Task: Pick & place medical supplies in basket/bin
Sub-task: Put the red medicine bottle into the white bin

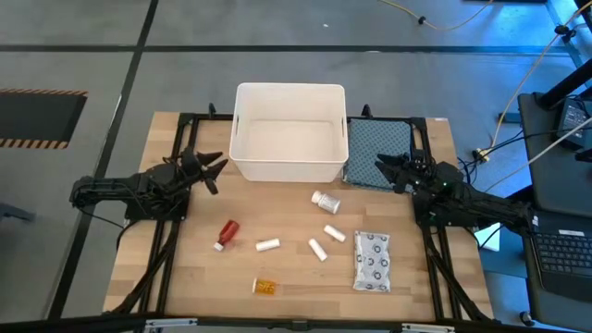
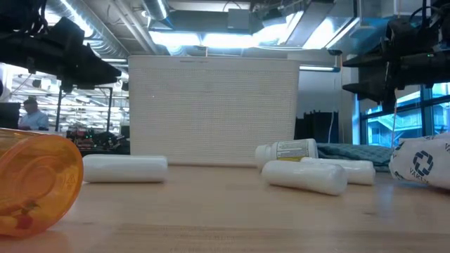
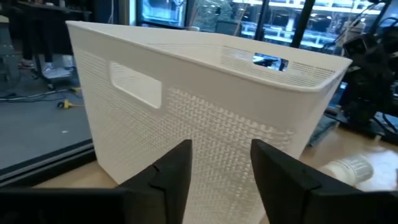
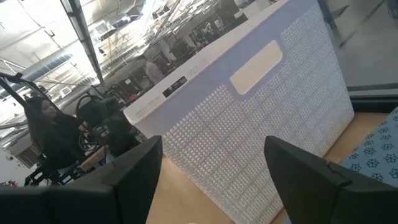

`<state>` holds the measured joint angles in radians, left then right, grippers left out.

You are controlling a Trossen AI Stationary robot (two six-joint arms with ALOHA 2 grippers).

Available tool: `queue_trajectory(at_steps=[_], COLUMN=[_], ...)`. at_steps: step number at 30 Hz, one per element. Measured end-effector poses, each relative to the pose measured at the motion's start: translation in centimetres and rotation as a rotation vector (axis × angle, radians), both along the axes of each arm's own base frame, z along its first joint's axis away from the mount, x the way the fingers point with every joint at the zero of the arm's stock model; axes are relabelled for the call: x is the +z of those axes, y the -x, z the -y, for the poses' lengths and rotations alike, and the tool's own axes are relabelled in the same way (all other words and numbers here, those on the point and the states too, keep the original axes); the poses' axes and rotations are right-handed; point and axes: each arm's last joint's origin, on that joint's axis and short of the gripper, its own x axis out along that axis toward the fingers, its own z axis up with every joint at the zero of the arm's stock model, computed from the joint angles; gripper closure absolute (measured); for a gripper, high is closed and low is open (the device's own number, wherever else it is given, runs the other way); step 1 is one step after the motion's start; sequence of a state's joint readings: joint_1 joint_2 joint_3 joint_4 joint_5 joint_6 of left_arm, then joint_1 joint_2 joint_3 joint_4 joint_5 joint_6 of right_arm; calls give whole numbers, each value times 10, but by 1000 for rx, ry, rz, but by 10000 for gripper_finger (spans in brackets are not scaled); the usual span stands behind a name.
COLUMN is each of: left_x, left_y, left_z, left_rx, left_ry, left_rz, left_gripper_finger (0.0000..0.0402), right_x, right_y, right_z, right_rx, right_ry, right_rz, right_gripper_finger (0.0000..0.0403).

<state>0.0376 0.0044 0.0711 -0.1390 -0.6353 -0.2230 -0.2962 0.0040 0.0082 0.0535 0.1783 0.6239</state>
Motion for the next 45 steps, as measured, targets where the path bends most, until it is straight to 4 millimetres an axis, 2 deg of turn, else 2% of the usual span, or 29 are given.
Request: queue_trajectory(at_steps=[5, 9, 24, 30, 34, 45], left_x=[0, 0, 0, 5, 20, 99], left_y=[0, 1, 1, -2, -2, 9], left_z=[-1, -1, -1, 3, 7, 11], left_rx=[24, 36, 59, -125, -271, -307], left_ry=[-2, 38, 115, 7, -158, -448], left_rz=[0, 34, 102, 53, 50, 32], left_gripper_finger=[197, 183, 181, 184, 184, 192], right_x=[0, 0, 0, 0, 0, 0], right_y=[0, 0, 0, 0, 0, 0], right_z=[0, 0, 0, 0, 0, 0], right_rx=[0, 1, 1, 1, 2, 6], right_ry=[1, 0, 0, -1, -2, -49], right_rz=[-1, 0, -1, 0, 0, 24], right_gripper_finger=[118, 118, 118, 118, 118, 118])
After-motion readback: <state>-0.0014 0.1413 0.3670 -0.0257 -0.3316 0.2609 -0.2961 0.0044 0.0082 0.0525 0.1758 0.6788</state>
